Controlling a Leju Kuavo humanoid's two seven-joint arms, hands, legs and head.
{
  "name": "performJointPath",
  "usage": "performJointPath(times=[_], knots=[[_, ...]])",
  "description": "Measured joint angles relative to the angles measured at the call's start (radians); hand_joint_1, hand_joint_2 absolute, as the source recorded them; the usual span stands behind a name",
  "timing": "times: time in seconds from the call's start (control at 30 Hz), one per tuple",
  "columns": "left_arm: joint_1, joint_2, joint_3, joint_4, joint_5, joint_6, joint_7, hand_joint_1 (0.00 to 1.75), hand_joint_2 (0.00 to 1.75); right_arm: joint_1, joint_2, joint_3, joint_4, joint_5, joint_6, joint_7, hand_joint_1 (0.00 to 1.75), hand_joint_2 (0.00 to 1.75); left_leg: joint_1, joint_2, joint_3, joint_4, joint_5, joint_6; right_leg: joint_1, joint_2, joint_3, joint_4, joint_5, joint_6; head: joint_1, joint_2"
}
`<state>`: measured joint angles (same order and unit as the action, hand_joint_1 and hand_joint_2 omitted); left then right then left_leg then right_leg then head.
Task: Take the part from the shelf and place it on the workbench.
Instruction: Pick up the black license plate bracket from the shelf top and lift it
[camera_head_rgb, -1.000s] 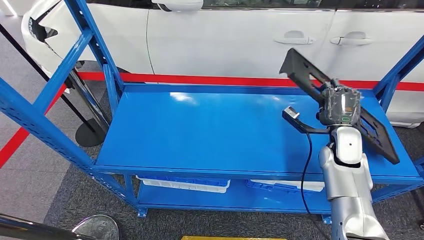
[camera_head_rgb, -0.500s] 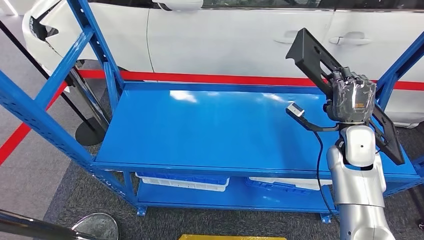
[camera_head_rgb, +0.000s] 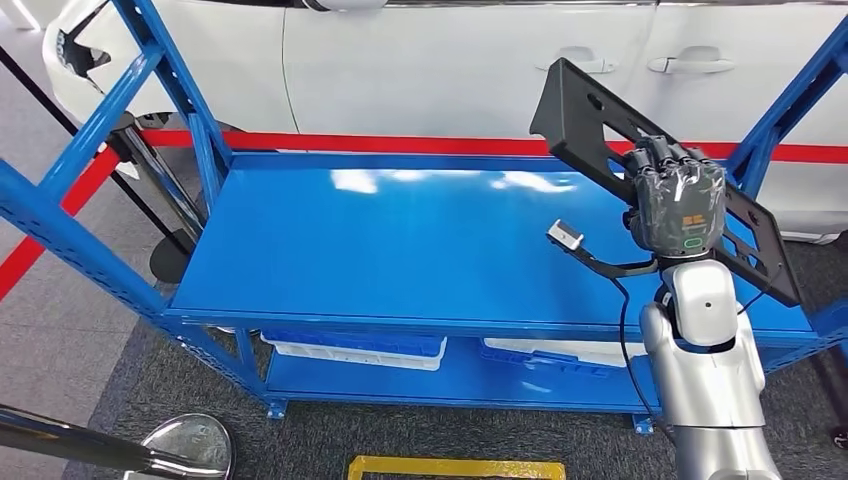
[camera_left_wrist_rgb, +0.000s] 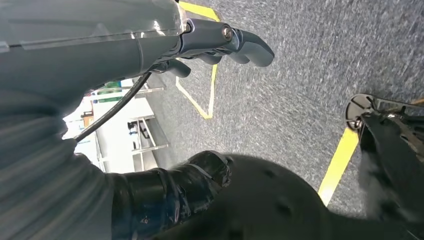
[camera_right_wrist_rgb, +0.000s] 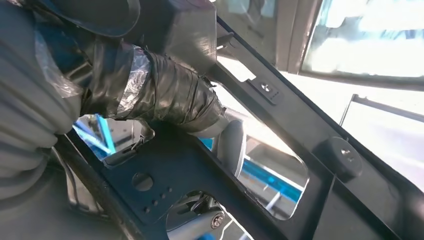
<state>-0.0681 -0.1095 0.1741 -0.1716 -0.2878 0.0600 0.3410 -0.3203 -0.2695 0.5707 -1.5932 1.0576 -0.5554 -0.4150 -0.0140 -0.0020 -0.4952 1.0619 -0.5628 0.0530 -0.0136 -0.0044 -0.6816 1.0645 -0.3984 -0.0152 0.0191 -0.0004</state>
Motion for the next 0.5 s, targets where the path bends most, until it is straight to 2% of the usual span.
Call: performJointPath(times=[0.03, 0.07, 0.13, 0.17, 0.2, 0.23, 0.27, 0.3, 0.33, 0.37, 0.4, 0.43, 0.47, 0.5], knots=[[-0.001, 0.001, 0.000, 0.000, 0.000, 0.000, 0.000, 0.00, 1.75, 0.000, -0.001, 0.002, -0.004, -0.002, -0.001, -0.004, 1.75, 1.75, -0.006, 0.002, 0.014, -0.032, 0.009, 0.009, -0.004, -0.002, -0.001, -0.004, 0.007, 0.005, 0.000, 0.000], [-0.002, 0.002, 0.000, 0.000, -0.001, -0.001, 0.000, 0.00, 1.75, 0.000, -0.001, 0.005, -0.007, -0.007, -0.002, -0.010, 1.75, 1.75, -0.011, 0.004, 0.014, -0.044, 0.014, 0.014, -0.008, -0.003, -0.001, -0.009, 0.016, 0.012, 0.000, 0.000], [-0.004, 0.000, 0.000, 0.000, -0.004, -0.004, 0.000, 0.00, 1.75, 0.003, -0.002, 0.011, -0.014, -0.035, 0.003, -0.033, 1.75, 1.75, -0.012, 0.007, 0.010, -0.066, 0.044, 0.019, -0.012, -0.005, -0.001, -0.023, 0.032, 0.025, 0.000, 0.000], [-0.005, -0.001, 0.001, 0.000, -0.006, -0.006, 0.000, 0.00, 1.75, 0.004, -0.002, 0.013, -0.020, -0.062, 0.012, -0.051, 1.75, 1.75, -0.010, 0.008, 0.007, -0.080, 0.061, 0.022, -0.011, -0.005, -0.005, -0.021, 0.021, 0.029, 0.000, 0.000], [-0.005, -0.002, 0.001, 0.000, -0.007, -0.008, 0.000, 0.00, 1.75, 0.005, -0.004, 0.016, -0.028, -0.097, 0.028, -0.073, 1.75, 1.75, -0.006, 0.010, 0.001, -0.092, 0.079, 0.023, -0.010, -0.003, -0.013, -0.002, -0.010, 0.033, 0.000, 0.000], [-0.006, -0.003, 0.002, 0.000, -0.009, -0.010, -0.001, 0.00, 1.75, 0.006, -0.006, 0.019, -0.038, -0.133, 0.047, -0.094, 1.75, 1.75, -0.002, 0.011, -0.009, -0.099, 0.094, 0.022, -0.010, -0.001, -0.025, 0.038, -0.058, 0.035, 0.000, 0.000], [-0.006, -0.003, 0.004, 0.000, -0.012, -0.012, -0.002, 0.00, 1.75, 0.008, -0.007, 0.021, -0.049, -0.172, 0.072, -0.118, 1.75, 1.75, -0.002, 0.011, -0.023, -0.100, 0.105, 0.023, -0.011, 0.001, -0.039, 0.094, -0.110, 0.038, 0.000, 0.000], [-0.006, -0.003, 0.006, 0.000, -0.015, -0.012, -0.002, 0.00, 1.75, 0.011, -0.008, 0.023, -0.061, -0.212, 0.101, -0.140, 1.75, 1.75, -0.001, 0.012, -0.038, -0.097, 0.115, 0.021, -0.012, 0.001, -0.051, 0.158, -0.149, 0.042, 0.000, 0.000], [-0.006, -0.003, 0.008, 0.000, -0.018, -0.008, -0.001, 0.00, 1.75, 0.016, -0.009, 0.025, -0.074, -0.254, 0.132, -0.159, 1.75, 1.75, 0.000, 0.012, -0.053, -0.093, 0.123, 0.019, -0.014, 0.001, -0.057, 0.209, -0.165, 0.047, 0.000, 0.000], [-0.006, -0.005, 0.011, 0.000, -0.021, 0.001, 0.004, 0.00, 1.75, 0.020, -0.010, 0.026, -0.089, -0.298, 0.167, -0.179, 1.75, 1.75, 0.001, 0.012, -0.070, -0.086, 0.130, 0.015, -0.016, 0.001, -0.050, 0.236, -0.160, 0.052, 0.000, 0.000], [-0.006, -0.009, 0.013, 0.000, -0.025, 0.016, 0.011, 0.00, 1.75, 0.025, -0.010, 0.027, -0.105, -0.341, 0.200, -0.198, 1.75, 1.75, 0.004, 0.012, -0.087, -0.077, 0.136, 0.011, -0.019, 0.001, -0.025, 0.225, -0.137, 0.057, 0.000, 0.000], [-0.006, -0.014, 0.015, 0.000, -0.029, 0.033, 0.019, 0.00, 1.75, 0.028, -0.010, 0.027, -0.122, -0.378, 0.228, -0.214, 1.75, 1.75, 0.007, 0.012, -0.105, -0.064, 0.140, 0.007, -0.023, 0.000, 0.017, 0.180, -0.112, 0.062, 0.000, 0.000], [-0.007, -0.019, 0.016, 0.000, -0.032, 0.048, 0.026, 0.00, 1.75, 0.029, -0.010, 0.027, -0.139, -0.406, 0.249, -0.227, 1.75, 1.75, 0.008, 0.012, -0.123, -0.049, 0.142, 0.001, -0.025, 0.000, 0.067, 0.115, -0.106, 0.068, 0.000, 0.000], [-0.007, -0.023, 0.016, 0.000, -0.035, 0.058, 0.030, 0.00, 1.75, 0.031, -0.010, 0.027, -0.156, -0.425, 0.263, -0.238, 1.75, 1.75, 0.009, 0.011, -0.138, -0.033, 0.143, -0.005, -0.024, 0.002, 0.108, 0.056, -0.107, 0.067, 0.000, 0.000]])
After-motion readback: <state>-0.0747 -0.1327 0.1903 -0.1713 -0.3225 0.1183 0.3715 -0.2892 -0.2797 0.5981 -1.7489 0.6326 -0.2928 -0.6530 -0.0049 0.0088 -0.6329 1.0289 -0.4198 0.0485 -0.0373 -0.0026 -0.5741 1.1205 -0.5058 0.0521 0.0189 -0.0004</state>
